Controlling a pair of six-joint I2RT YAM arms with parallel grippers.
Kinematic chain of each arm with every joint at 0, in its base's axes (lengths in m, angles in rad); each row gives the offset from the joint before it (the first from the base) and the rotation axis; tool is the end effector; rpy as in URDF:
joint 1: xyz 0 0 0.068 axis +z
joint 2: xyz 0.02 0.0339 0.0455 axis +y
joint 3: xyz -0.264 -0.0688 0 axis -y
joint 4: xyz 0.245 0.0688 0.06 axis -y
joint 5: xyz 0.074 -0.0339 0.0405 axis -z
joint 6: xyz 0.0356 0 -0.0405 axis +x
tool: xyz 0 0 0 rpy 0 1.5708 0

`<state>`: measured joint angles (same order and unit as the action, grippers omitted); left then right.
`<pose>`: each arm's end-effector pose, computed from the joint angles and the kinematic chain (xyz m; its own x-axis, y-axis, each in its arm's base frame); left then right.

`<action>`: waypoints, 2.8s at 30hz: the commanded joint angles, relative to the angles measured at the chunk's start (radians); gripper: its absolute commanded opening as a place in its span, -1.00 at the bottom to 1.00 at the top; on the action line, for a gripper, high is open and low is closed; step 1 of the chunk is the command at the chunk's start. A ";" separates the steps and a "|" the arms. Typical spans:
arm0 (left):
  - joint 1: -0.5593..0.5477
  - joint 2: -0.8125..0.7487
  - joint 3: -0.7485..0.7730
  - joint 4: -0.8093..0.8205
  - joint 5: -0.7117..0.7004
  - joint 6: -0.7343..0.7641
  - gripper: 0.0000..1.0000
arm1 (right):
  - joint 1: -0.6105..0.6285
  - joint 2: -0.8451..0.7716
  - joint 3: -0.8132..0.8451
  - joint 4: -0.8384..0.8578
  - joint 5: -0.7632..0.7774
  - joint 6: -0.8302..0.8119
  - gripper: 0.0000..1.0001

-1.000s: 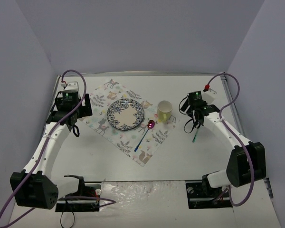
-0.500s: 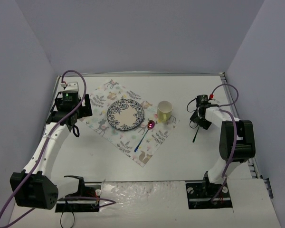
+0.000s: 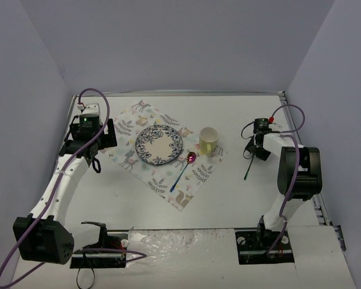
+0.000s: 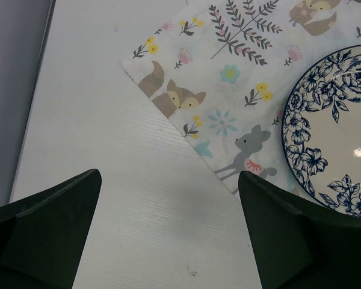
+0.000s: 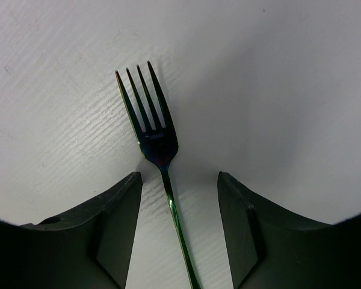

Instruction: Set the dinner table for one person

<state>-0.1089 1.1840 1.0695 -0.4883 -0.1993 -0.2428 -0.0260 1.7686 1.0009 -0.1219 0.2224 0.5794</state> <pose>0.2596 -0.0213 0.3279 -0.5337 -0.1787 -0.8266 -0.1895 0.9778 -0.0891 0.3580 -0.0172 0.1609 -0.5599 0.5488 -0.6208 0.5626 0.8018 0.2014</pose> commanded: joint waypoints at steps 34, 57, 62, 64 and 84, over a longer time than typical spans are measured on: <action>0.004 -0.006 0.024 0.047 0.005 -0.004 0.90 | 0.020 -0.006 -0.079 -0.025 -0.121 0.023 -0.73; -0.721 -0.029 0.073 0.228 -0.128 -0.077 0.78 | 0.139 -0.399 0.005 -0.173 -0.236 0.076 -1.00; -0.892 0.108 0.142 0.349 -0.147 -0.118 0.77 | 0.211 -0.438 0.025 -0.184 -0.242 0.139 -1.00; -0.946 0.162 0.166 0.405 -0.172 -0.122 0.77 | 0.224 -0.447 0.026 -0.185 -0.237 0.165 -1.00; -1.108 0.494 0.166 0.834 -0.191 0.041 0.50 | 0.241 -0.424 0.090 -0.264 -0.235 0.277 -1.00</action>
<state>-1.2098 1.6652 1.2266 0.1877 -0.3656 -0.2590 0.2047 1.3464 1.0319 -0.3705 -0.0165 0.8282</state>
